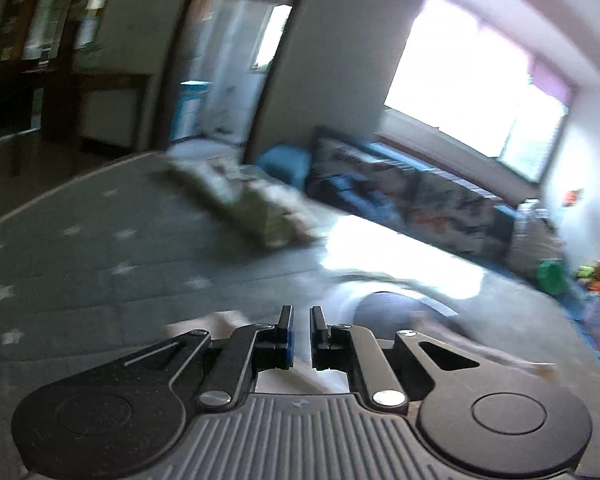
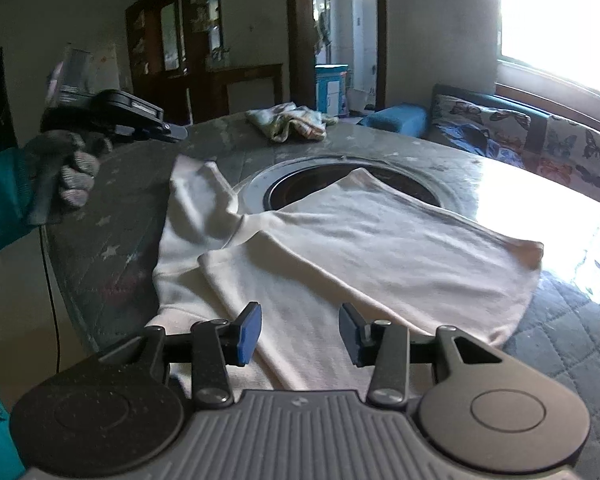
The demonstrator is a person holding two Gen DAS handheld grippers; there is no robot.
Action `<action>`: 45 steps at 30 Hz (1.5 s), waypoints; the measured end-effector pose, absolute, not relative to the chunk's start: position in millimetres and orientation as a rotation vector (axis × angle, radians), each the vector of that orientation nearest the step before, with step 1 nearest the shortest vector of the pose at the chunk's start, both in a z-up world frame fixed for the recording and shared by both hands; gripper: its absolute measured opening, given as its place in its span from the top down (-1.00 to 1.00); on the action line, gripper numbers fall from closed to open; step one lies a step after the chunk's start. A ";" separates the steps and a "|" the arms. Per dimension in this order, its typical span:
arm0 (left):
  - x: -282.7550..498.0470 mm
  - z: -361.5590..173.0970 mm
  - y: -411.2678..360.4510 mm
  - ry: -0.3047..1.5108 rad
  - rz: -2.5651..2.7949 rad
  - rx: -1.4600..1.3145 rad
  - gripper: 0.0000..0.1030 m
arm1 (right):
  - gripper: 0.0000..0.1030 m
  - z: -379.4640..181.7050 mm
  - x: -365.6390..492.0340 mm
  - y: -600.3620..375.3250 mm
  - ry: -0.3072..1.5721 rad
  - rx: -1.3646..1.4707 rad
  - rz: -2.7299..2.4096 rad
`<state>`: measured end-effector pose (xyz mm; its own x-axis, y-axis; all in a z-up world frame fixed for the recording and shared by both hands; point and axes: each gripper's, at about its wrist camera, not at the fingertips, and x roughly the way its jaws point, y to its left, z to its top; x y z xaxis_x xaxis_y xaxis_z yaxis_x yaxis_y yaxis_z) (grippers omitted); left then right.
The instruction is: Fold clothes
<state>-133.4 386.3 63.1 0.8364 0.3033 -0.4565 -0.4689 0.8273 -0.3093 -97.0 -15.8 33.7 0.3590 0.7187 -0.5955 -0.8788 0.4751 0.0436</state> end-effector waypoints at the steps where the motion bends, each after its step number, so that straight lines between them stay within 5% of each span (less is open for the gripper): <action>1: -133.1 68.5 378.7 0.394 0.403 -0.414 0.84 | 0.16 34.5 -96.3 -18.2 0.596 -0.296 1.045; 7: -129.0 87.4 348.1 0.359 0.375 -0.323 0.70 | 0.15 38.7 -93.9 -32.3 0.588 -0.267 1.020; 15: -120.6 31.9 390.3 0.497 0.599 -0.310 0.09 | 0.00 35.1 -93.3 -32.1 0.600 -0.257 1.025; 21: -115.1 6.2 423.7 0.537 0.689 -0.354 -0.10 | -0.02 32.0 -92.4 -23.1 0.619 -0.271 1.027; 28: -105.1 -10.2 440.7 0.554 0.704 -0.380 -0.07 | -0.10 29.9 -93.6 -13.9 0.632 -0.290 1.024; 34: -104.8 -11.4 447.0 0.541 0.675 -0.413 0.74 | -0.10 30.4 -94.4 -12.0 0.632 -0.294 1.023; 45: -129.8 47.9 384.1 0.390 0.459 -0.421 0.80 | -0.11 37.2 -91.1 -21.4 0.610 -0.249 1.008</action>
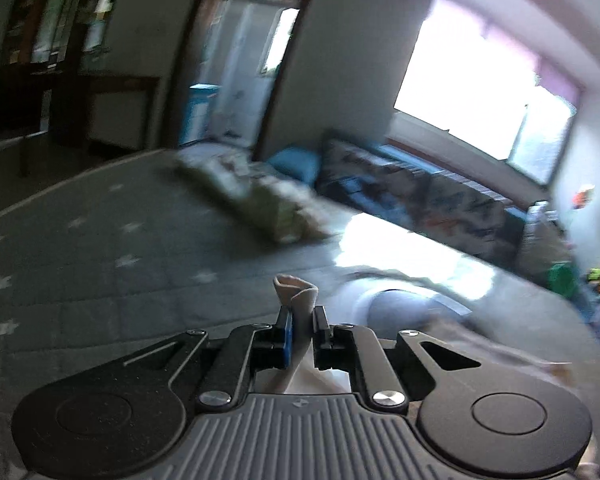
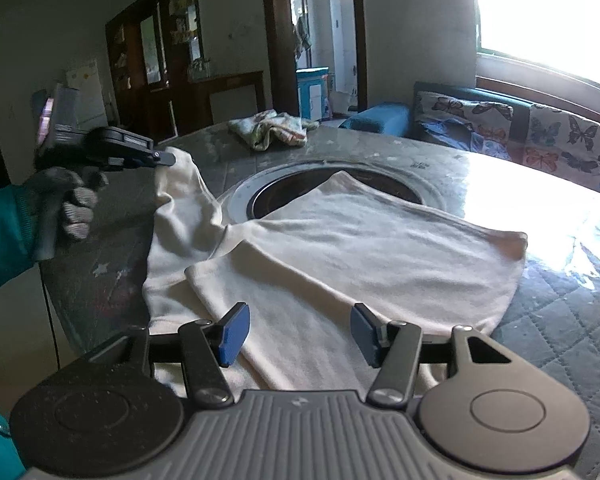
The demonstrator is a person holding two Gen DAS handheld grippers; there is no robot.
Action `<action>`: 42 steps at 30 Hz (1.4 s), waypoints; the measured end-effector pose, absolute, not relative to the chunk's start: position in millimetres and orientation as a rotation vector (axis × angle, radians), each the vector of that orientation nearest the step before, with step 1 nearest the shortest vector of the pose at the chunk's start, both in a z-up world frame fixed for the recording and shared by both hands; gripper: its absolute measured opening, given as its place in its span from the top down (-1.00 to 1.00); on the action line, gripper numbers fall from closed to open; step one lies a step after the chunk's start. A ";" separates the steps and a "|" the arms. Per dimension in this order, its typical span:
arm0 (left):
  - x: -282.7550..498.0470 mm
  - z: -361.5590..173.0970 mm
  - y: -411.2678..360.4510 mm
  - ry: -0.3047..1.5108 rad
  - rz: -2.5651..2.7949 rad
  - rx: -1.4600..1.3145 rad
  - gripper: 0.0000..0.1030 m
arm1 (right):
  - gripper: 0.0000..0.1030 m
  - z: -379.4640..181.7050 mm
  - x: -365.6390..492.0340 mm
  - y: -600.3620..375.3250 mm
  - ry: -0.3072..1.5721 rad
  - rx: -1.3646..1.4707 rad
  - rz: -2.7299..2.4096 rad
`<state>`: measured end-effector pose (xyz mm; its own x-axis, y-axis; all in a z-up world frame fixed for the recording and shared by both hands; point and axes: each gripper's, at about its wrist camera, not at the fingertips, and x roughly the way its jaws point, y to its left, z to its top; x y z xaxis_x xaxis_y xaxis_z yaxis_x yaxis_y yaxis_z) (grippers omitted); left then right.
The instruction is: Fold clothes
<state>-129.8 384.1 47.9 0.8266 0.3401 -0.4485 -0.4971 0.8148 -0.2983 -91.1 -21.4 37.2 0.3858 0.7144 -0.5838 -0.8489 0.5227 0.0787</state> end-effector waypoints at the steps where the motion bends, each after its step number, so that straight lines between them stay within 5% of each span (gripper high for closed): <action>1: -130.5 56.3 373.9 0.375 0.425 -0.416 0.80 | -0.11 39.1 -90.4 -24.0 0.605 -0.239 1.006; 9: -135.4 107.7 282.8 0.287 0.136 -0.375 0.80 | -0.11 50.9 -80.8 -52.1 0.578 -0.133 0.956; 16: -121.6 93.3 205.9 0.350 -0.062 -0.262 0.79 | -0.11 54.6 -71.0 -81.8 0.578 -0.050 0.894; 19: -115.8 78.7 189.5 0.417 -0.118 -0.264 0.67 | -0.11 53.9 -68.9 -87.7 0.582 -0.043 0.875; 23: -113.2 60.6 173.9 0.489 -0.175 -0.246 0.25 | -0.10 51.9 -66.2 -89.0 0.594 -0.040 0.866; 30: -136.0 48.6 200.3 0.504 -0.096 -0.146 -0.07 | 0.02 43.4 -66.2 -72.0 0.648 -0.067 0.915; 42: -169.5 6.4 264.9 0.631 0.116 -0.119 -0.06 | 0.26 16.9 -57.7 -48.7 0.750 -0.076 0.929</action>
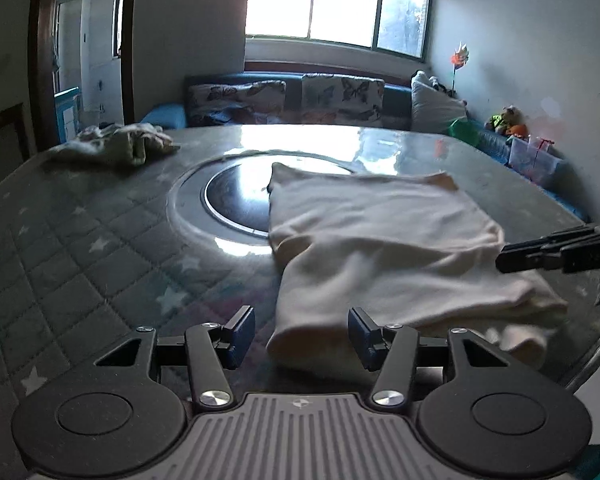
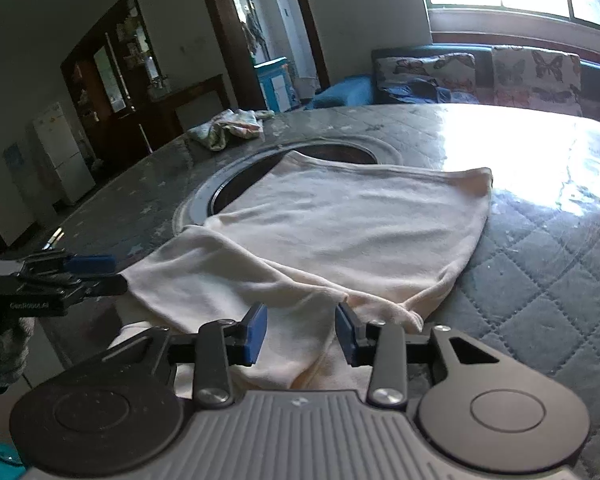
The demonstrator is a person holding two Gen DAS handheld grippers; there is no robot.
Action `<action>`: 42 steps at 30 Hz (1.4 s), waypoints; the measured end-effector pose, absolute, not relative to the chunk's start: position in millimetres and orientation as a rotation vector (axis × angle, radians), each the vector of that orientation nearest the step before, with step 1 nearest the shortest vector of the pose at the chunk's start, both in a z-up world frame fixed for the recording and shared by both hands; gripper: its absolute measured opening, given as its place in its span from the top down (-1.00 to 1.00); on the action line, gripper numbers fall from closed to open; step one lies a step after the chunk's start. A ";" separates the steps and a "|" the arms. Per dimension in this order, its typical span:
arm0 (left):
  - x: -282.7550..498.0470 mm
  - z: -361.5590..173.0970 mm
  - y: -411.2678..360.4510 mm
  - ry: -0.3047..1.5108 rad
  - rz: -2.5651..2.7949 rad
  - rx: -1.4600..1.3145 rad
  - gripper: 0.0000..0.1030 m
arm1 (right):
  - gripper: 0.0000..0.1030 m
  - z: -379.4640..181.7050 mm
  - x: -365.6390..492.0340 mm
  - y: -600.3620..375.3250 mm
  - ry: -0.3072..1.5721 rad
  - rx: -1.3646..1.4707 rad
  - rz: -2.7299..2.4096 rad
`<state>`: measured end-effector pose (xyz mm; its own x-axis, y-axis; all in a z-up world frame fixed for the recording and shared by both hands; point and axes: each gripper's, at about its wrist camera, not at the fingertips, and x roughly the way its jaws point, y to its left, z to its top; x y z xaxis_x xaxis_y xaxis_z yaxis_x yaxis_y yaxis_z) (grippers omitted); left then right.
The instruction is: Fold clothes
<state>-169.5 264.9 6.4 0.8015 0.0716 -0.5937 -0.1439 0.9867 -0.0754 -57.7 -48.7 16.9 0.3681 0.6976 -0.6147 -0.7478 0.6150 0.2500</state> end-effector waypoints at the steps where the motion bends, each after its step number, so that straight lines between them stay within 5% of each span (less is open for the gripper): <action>1: -168.7 3.7 265.0 0.635 0.111 -0.118 -0.05 | 0.29 14.9 -56.3 -47.3 0.755 -0.078 0.925; 7: -164.6 -4.7 261.4 0.635 0.088 -0.073 0.15 | 0.67 9.8 -53.5 -44.7 0.771 -0.071 0.903; 11: -165.1 -6.3 261.1 0.628 0.082 -0.056 0.17 | 0.68 7.0 -50.6 -47.2 0.779 -0.070 0.877; 16: -163.8 -7.2 260.1 0.627 0.077 -0.051 0.64 | 0.68 5.1 -50.1 -48.7 0.781 -0.067 0.874; 18: -165.2 -5.0 259.8 0.624 0.083 -0.056 0.83 | 0.84 5.8 -50.8 -48.8 0.766 -0.075 0.874; 29: -177.2 -2.6 251.1 0.652 0.107 -0.012 0.90 | 0.99 21.5 -53.0 -64.5 0.690 -0.106 0.807; 42: -171.4 31.7 285.5 0.609 0.106 -0.112 0.74 | 0.82 29.4 -61.0 -43.9 0.660 -0.160 0.923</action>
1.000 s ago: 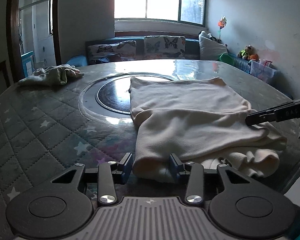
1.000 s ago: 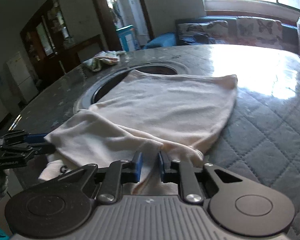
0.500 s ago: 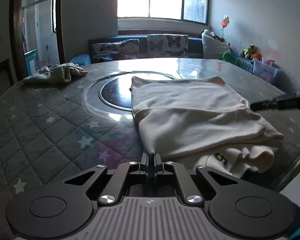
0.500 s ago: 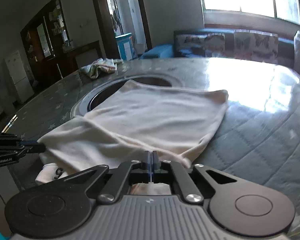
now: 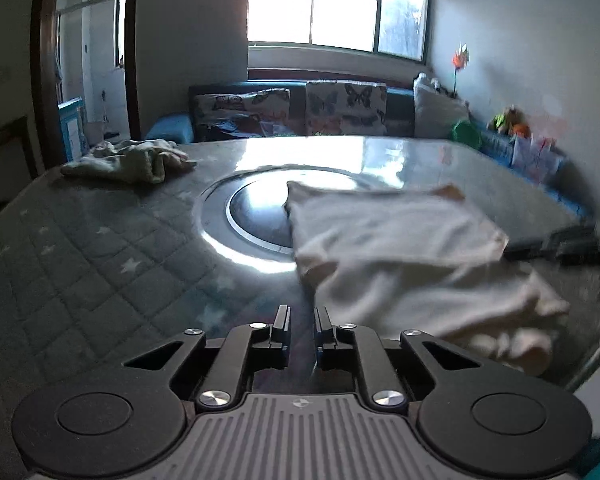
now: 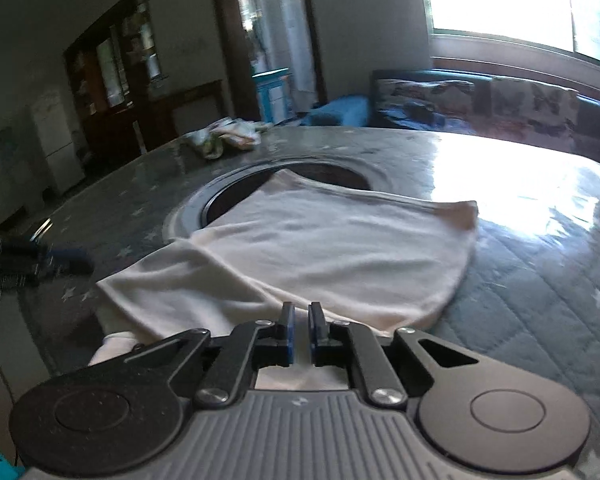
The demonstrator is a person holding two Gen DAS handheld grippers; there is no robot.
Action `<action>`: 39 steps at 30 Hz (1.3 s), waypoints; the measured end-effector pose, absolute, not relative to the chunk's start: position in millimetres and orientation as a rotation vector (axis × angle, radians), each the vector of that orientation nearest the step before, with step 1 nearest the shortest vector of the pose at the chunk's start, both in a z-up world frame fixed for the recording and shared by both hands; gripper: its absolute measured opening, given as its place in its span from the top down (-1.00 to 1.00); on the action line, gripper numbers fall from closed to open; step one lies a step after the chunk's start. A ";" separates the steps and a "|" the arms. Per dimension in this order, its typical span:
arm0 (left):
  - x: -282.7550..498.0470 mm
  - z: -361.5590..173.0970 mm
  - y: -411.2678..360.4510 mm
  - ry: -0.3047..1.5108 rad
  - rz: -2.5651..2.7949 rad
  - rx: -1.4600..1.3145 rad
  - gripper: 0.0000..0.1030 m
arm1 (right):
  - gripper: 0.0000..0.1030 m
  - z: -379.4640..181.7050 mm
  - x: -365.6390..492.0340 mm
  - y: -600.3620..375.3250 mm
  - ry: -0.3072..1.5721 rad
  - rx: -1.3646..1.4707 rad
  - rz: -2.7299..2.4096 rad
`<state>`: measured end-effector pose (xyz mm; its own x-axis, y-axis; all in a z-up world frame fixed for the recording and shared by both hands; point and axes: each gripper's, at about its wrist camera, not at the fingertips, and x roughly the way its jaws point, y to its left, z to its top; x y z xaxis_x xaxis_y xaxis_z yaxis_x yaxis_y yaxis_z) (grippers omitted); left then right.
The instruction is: Fold clothes
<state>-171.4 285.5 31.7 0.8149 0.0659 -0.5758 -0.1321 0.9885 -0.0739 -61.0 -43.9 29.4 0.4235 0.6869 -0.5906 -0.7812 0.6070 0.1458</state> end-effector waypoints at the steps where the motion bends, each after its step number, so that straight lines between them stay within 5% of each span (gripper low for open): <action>1: -164.4 33.4 285.2 0.605 0.084 -0.133 0.74 | 0.80 28.9 -61.6 -41.2 0.660 -0.168 0.930; 19: -81.8 2.9 286.7 0.675 0.059 -0.153 0.72 | 0.73 12.9 -55.6 -32.9 0.716 -0.261 0.939; 23: -85.5 11.3 274.6 0.651 0.043 -0.136 0.33 | 0.55 18.7 -58.7 -33.0 0.701 -0.255 0.949; 31: -104.1 8.6 244.0 0.653 -0.022 -0.023 0.19 | 0.34 21.9 -80.7 -20.9 0.685 -0.328 1.056; 39: -131.4 1.2 234.2 0.670 -0.023 0.011 0.08 | 0.34 22.1 -91.9 -24.0 0.666 -0.351 1.053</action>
<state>-131.4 234.2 1.2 0.7833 -0.0174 -0.6214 0.0248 0.9997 0.0032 -91.9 -24.0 22.1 0.3259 0.6812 -0.6556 -0.8841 0.4651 0.0438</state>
